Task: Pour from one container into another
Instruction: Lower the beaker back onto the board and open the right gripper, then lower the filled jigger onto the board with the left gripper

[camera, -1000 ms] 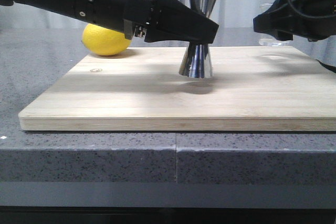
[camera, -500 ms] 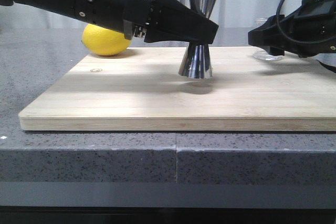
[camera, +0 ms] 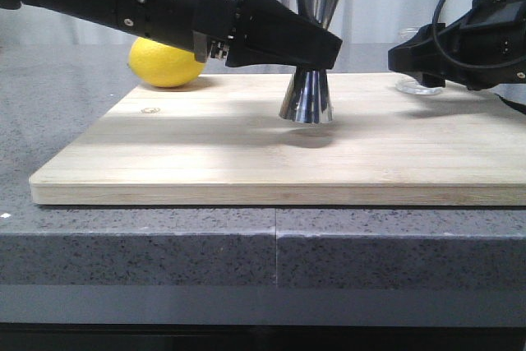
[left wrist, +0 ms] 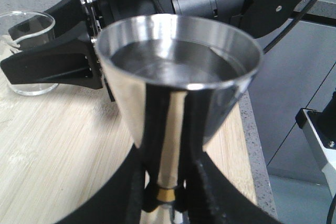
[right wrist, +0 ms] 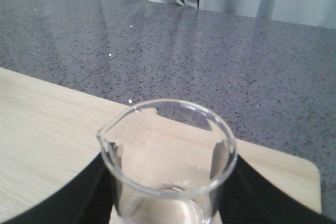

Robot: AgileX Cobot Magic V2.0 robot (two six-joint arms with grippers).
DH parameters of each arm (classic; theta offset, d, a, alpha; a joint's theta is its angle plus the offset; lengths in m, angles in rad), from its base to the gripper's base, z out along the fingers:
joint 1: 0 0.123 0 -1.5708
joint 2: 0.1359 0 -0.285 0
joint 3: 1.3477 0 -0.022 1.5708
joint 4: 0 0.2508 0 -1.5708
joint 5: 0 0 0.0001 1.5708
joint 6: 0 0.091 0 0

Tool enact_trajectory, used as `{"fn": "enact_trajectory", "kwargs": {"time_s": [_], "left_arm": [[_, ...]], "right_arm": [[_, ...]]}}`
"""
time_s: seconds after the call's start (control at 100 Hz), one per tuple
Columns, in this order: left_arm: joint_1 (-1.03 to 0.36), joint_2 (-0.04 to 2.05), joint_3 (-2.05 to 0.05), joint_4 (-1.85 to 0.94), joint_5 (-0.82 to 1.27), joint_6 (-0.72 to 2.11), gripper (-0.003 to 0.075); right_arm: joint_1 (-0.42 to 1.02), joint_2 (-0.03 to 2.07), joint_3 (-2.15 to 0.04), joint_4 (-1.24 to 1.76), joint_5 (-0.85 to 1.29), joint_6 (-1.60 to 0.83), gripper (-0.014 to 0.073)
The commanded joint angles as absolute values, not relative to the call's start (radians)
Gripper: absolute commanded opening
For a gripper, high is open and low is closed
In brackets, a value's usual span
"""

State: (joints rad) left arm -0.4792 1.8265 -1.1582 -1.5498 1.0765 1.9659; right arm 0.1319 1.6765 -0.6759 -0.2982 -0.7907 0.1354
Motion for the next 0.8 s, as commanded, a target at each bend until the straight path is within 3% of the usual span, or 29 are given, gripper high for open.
{"fn": "enact_trajectory", "kwargs": {"time_s": [0.0, 0.31, 0.79], "left_arm": [[-0.477, 1.769, -1.190, -1.622, 1.140, 1.960, -0.0013], [-0.477, 1.769, -1.190, -1.622, 1.140, 1.960, -0.0013], [-0.477, 1.769, -1.194, -1.626, 1.138, 1.960, -0.0013]], "right_arm": [[0.126, 1.644, -0.695, -0.286, -0.879, 0.132, 0.0258], [0.126, 1.644, -0.695, -0.278, -0.890, 0.132, 0.0533], [0.126, 1.546, -0.695, -0.268, -0.922, 0.132, 0.0540]]}}
